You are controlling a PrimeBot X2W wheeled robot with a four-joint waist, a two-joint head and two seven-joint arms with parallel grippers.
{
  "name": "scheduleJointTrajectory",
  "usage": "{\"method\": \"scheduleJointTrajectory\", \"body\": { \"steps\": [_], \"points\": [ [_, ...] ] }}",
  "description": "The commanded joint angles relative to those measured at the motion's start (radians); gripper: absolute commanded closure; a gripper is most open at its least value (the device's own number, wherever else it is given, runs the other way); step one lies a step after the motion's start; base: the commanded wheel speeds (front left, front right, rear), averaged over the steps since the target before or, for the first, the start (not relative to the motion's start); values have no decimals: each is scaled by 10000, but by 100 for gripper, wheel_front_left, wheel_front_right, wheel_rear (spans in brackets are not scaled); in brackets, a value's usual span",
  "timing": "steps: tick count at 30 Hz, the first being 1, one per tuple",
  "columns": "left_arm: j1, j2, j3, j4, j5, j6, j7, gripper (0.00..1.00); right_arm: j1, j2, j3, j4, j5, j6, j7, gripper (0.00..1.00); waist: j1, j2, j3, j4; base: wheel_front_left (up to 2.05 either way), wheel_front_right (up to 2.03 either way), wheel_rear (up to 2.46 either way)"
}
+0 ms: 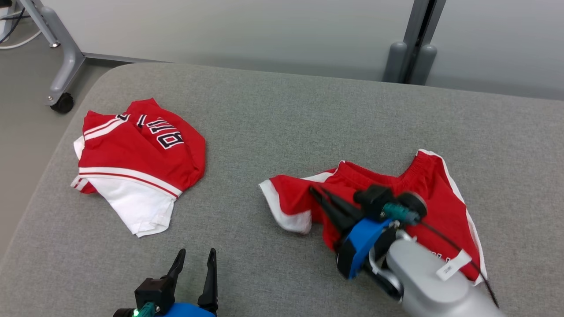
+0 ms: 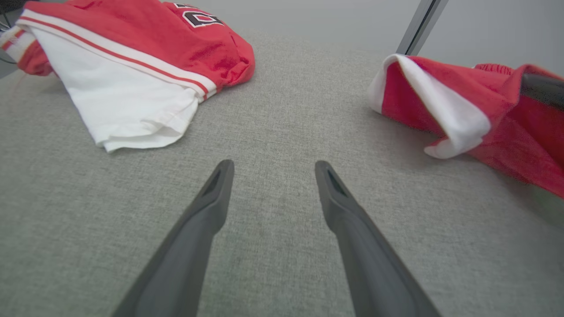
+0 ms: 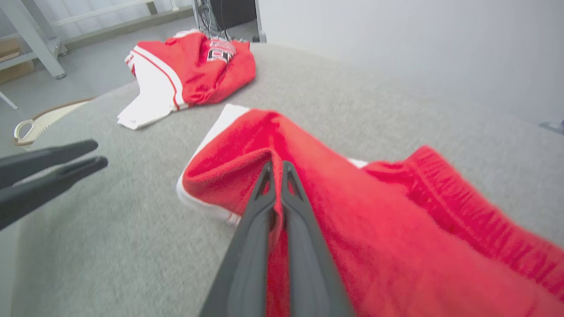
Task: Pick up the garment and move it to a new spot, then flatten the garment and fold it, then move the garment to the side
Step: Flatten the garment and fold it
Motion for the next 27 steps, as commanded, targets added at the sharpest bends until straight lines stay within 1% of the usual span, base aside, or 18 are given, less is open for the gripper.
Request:
{"method": "scheduleJointTrajectory", "body": {
  "steps": [1,4,8,13,16,18,22,24,27],
  "points": [
    [-121,-2,-27,-26,-36,25,-27,0,-283,-116,-220,-384,18,1,-46,100,-1,0,-44,12,0,0,0],
    [-105,-5,-101,-25,-66,-7,-27,0,-890,-525,-970,-1535,-120,1,-45,100,-1,0,-188,103,0,0,0],
    [-24,-3,-261,35,-94,-33,-27,0,-1992,-946,-1521,-2774,-423,1,-47,100,-1,0,-383,279,0,0,0],
    [240,-5,-390,108,-211,-59,-27,0,-3253,-1307,-1266,-3877,-233,-1,-44,100,-1,0,-585,374,0,0,0],
    [409,-5,-384,166,-245,-30,-27,0,-3517,-1491,-1062,-4347,112,-1,-45,100,-1,0,-687,251,0,0,0],
    [502,-5,-323,180,-258,5,-28,0,-3288,-1652,-1052,-4655,390,-1,-45,100,-1,0,-739,99,0,0,0],
    [624,-5,-298,179,-234,-21,-28,0,-2041,-2387,-944,-4856,860,-1,-42,100,-1,0,-785,-297,0,0,0],
    [606,-2,-285,150,-211,-20,-28,0,-1204,-2835,-1059,-4707,1108,-1,-45,100,-1,0,-792,-506,0,0,0],
    [519,-2,-279,123,-210,-11,-27,0,397,-3443,-1527,-4144,1483,1,-46,100,-1,0,-807,-745,0,0,0]
  ]
}}
